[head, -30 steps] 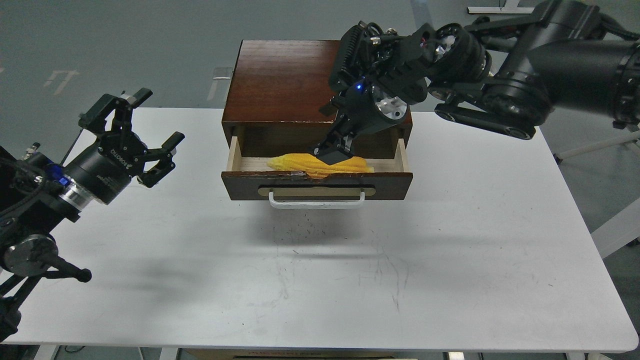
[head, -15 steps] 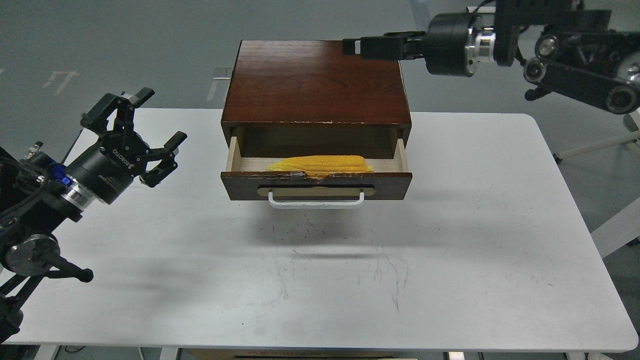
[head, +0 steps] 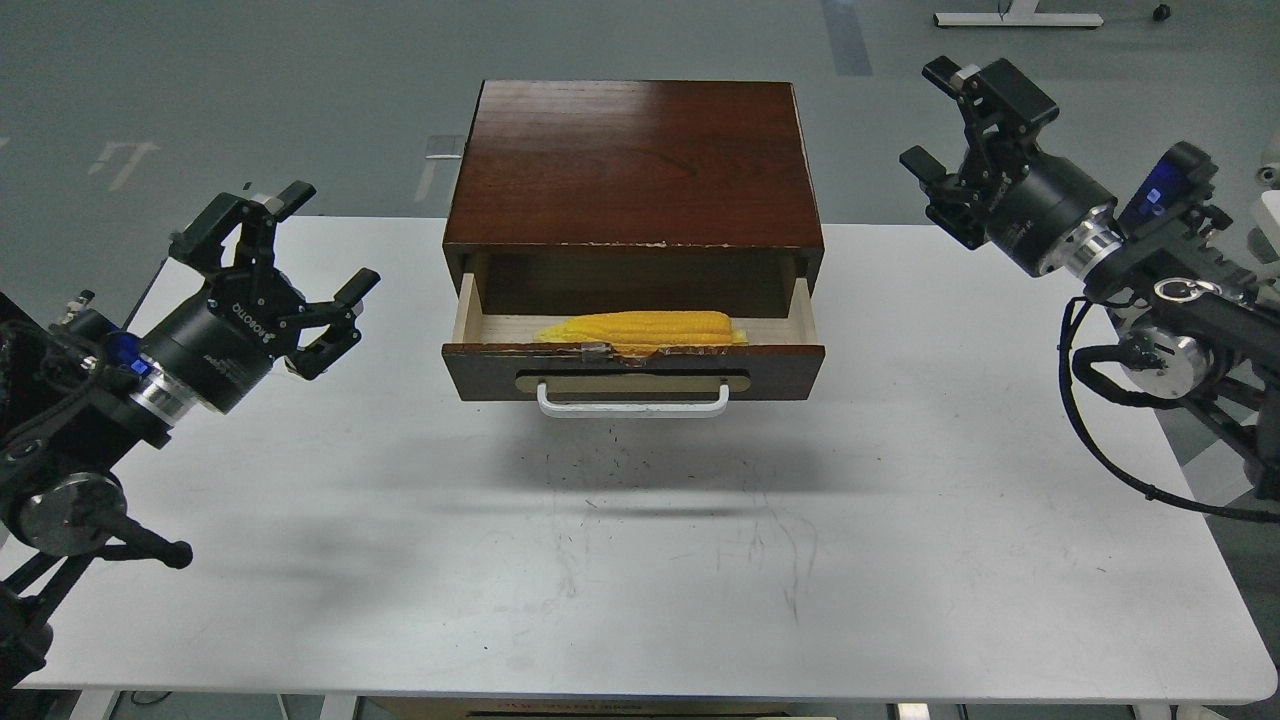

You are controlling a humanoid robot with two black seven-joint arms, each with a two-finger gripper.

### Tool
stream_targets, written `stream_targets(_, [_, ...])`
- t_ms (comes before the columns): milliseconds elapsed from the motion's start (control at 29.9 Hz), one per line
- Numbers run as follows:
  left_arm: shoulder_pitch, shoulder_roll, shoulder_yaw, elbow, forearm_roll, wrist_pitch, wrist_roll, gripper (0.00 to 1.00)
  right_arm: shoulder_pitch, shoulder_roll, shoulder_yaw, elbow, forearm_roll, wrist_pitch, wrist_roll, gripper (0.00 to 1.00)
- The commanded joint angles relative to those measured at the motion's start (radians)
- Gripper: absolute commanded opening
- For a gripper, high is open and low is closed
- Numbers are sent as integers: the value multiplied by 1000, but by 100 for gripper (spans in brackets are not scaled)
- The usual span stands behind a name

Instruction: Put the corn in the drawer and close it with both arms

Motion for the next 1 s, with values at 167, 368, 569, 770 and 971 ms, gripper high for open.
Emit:
stream_targets(167, [3, 0, 5, 0, 1, 0, -13, 100, -120, 26, 23, -120, 165, 79, 0, 100])
stream_targets(368, [2, 9, 10, 0, 8, 0, -31, 100, -139, 61, 22, -166, 223, 202, 0, 100])
stream_targets(569, [-46, 106, -4, -38, 204, 0, -73, 100, -152, 63, 11, -164, 220, 206, 0, 100])
stream_targets(770, [-158, 156, 2, -211, 422, 0, -105, 100, -152, 66, 11, -164, 220, 206, 0, 100])
stream_targets(971, [-218, 101, 16, -359, 796, 0, -105, 99, -152, 69, 8, -164, 217, 205, 0, 100])
